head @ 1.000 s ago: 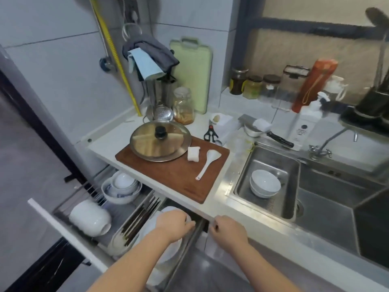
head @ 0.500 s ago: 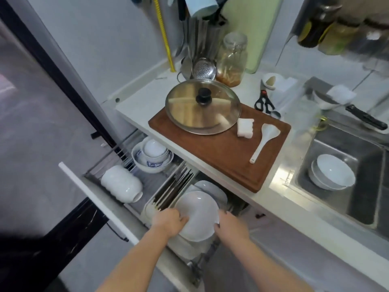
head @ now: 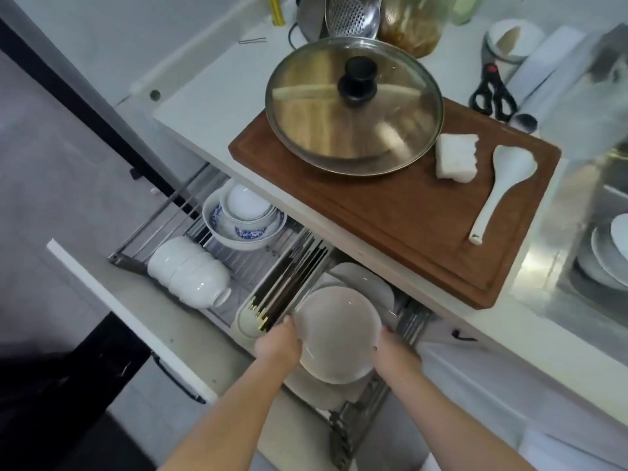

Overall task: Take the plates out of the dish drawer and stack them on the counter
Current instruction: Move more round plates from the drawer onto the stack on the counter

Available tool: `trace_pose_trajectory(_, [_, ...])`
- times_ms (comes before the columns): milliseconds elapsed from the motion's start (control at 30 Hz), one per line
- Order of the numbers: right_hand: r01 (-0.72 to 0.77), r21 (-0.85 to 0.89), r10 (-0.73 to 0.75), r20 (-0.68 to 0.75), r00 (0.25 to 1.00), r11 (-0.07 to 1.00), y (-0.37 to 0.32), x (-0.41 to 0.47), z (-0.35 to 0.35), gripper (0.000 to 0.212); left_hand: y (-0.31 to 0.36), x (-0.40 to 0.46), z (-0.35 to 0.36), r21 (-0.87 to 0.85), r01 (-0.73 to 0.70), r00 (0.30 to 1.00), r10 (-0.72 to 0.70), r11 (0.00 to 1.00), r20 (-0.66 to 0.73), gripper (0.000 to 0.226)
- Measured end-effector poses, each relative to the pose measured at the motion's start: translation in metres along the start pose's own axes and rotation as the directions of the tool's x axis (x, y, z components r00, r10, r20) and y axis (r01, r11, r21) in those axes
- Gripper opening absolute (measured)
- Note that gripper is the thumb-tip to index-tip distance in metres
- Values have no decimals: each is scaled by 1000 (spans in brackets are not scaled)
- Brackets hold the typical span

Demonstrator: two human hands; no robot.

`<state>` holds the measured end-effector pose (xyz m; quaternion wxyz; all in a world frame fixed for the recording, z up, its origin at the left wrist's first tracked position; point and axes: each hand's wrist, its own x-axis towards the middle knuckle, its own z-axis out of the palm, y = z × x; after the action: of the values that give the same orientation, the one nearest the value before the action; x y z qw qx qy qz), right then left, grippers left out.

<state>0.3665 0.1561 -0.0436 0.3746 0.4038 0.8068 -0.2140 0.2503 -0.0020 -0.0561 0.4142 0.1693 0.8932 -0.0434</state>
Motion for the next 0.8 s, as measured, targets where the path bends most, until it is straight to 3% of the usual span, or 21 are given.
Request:
trace_pose_trajectory(233, [-64,144,71,-43,997,987,2,31,22,37,7,34,11,75,22,1000,-22,997,3,53])
trace_pose_trajectory(433, [-47,83,54,-85,995,995,1,39,28,42,6,44,20,277,-21,998,39,961,-57,56])
trace_pose_trajectory(567, [-14,9,15,-122,992,1000,1,32,25,48,3,40,17,208,-15,998,28,978,-62,49])
trace_pose_trajectory(800, [-3,-34,-2,-136,991,999,2,-1,7,65,-1,9,-14,248,-21,994,46,968,-98,52])
